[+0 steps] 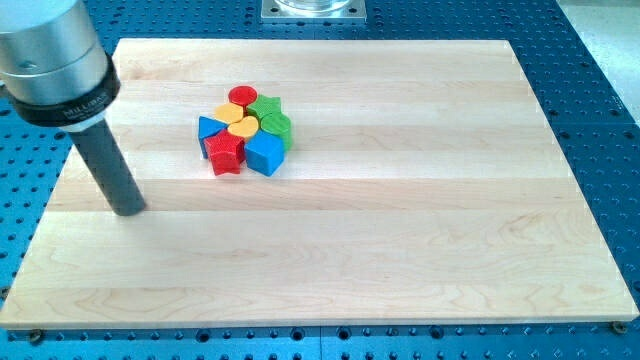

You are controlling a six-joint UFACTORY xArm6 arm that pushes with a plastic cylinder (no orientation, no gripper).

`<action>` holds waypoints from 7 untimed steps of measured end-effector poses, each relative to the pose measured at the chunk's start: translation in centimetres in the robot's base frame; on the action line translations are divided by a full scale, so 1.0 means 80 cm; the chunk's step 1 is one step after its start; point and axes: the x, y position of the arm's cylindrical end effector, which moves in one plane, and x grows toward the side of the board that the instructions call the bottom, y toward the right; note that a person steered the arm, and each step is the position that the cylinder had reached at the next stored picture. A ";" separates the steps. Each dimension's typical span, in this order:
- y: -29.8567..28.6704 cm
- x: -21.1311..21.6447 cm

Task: Push the heart diagonally bottom right to the green circle

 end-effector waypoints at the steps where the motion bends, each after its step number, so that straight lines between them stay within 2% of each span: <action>1: 0.000 -0.014; 2: 0.008 -0.029; 4: 0.019 -0.127; 5: 0.118 -0.126; 6: 0.181 -0.121; 7: 0.224 -0.089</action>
